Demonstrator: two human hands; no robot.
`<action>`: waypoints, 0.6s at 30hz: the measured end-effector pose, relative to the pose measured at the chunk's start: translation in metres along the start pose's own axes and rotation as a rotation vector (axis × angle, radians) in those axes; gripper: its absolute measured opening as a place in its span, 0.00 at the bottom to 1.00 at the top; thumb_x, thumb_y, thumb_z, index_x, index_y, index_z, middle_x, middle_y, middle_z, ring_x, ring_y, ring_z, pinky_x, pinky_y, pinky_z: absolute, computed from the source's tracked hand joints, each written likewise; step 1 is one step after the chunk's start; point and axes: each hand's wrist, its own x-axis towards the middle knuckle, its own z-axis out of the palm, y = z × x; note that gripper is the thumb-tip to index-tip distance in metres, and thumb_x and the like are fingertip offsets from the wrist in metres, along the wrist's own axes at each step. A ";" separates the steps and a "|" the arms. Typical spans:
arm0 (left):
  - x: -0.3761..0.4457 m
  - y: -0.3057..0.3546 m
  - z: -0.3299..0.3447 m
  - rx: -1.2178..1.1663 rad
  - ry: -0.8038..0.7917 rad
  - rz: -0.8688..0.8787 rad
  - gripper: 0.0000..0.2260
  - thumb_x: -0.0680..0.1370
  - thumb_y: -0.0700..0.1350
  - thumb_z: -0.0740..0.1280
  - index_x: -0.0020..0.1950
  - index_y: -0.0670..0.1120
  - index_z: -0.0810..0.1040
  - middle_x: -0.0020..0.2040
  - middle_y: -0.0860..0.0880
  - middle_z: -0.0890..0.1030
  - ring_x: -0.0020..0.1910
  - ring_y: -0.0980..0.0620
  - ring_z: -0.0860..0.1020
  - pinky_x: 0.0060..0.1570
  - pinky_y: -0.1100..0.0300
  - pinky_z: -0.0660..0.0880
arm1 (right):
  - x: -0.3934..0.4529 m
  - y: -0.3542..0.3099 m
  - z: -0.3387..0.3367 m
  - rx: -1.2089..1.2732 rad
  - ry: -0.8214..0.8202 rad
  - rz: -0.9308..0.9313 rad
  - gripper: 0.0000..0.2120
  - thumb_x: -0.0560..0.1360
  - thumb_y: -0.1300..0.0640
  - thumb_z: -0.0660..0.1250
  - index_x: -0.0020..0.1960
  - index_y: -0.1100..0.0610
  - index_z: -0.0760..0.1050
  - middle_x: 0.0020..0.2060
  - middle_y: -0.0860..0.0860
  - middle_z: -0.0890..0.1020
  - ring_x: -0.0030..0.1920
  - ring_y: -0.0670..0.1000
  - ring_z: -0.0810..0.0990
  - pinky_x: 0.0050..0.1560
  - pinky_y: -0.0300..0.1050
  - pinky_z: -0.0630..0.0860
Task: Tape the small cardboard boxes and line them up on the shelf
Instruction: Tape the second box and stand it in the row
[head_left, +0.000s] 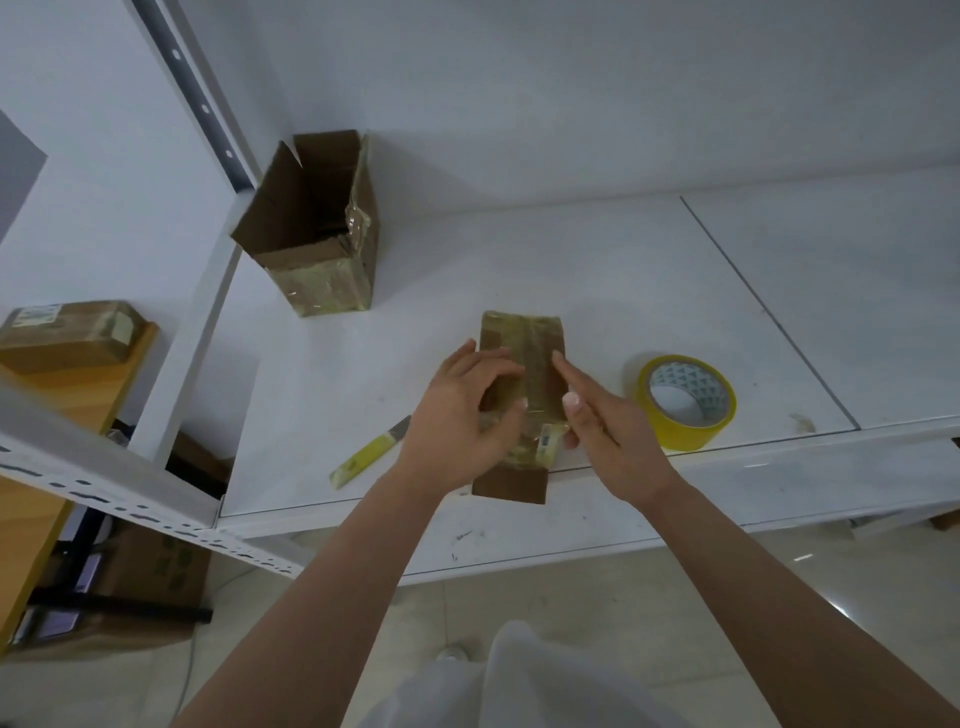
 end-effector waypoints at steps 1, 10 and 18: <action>0.003 0.006 0.003 0.085 0.031 -0.010 0.19 0.75 0.52 0.66 0.62 0.43 0.79 0.65 0.45 0.77 0.72 0.50 0.66 0.72 0.48 0.63 | 0.000 0.000 -0.001 0.044 0.032 0.027 0.27 0.80 0.40 0.50 0.75 0.50 0.65 0.32 0.48 0.78 0.35 0.47 0.80 0.40 0.51 0.79; 0.007 0.023 0.043 0.610 -0.255 -0.260 0.45 0.70 0.76 0.49 0.80 0.52 0.48 0.81 0.44 0.46 0.78 0.38 0.43 0.71 0.38 0.56 | 0.006 0.017 -0.012 -0.033 0.213 0.193 0.12 0.78 0.66 0.66 0.60 0.60 0.78 0.38 0.51 0.79 0.38 0.50 0.79 0.47 0.44 0.76; 0.012 0.024 0.014 0.305 -0.028 -0.294 0.37 0.71 0.70 0.58 0.76 0.54 0.60 0.77 0.50 0.62 0.73 0.42 0.62 0.62 0.44 0.72 | 0.008 0.022 -0.012 0.122 0.225 0.282 0.10 0.80 0.63 0.63 0.57 0.62 0.81 0.36 0.52 0.82 0.33 0.45 0.81 0.42 0.39 0.80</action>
